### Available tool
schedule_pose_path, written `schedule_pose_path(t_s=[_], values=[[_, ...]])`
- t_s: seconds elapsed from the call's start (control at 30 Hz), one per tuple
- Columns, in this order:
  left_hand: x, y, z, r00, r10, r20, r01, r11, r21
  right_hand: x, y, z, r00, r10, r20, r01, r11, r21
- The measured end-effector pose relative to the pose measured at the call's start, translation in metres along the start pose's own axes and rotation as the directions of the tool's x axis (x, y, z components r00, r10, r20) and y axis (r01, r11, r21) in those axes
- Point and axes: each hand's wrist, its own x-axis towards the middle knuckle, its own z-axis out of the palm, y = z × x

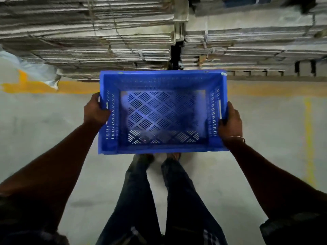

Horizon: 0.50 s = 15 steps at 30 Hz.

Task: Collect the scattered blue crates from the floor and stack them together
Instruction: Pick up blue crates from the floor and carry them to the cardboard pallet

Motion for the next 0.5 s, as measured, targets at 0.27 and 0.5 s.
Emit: schedule_pose_path(t_s=[0.27, 0.5], values=[[0.069, -0.005, 0.024, 0.999, 0.036, -0.011, -0.037, 0.997, -0.063, 0.042, -0.006, 0.046, 0.996, 0.076, -0.049, -0.075, 0.997, 0.017], [0.106, -0.016, 0.027, 0.998, 0.003, 0.066, 0.006, 0.992, -0.124, 0.058, -0.013, 0.078, 0.996, 0.084, -0.030, -0.085, 0.996, -0.005]])
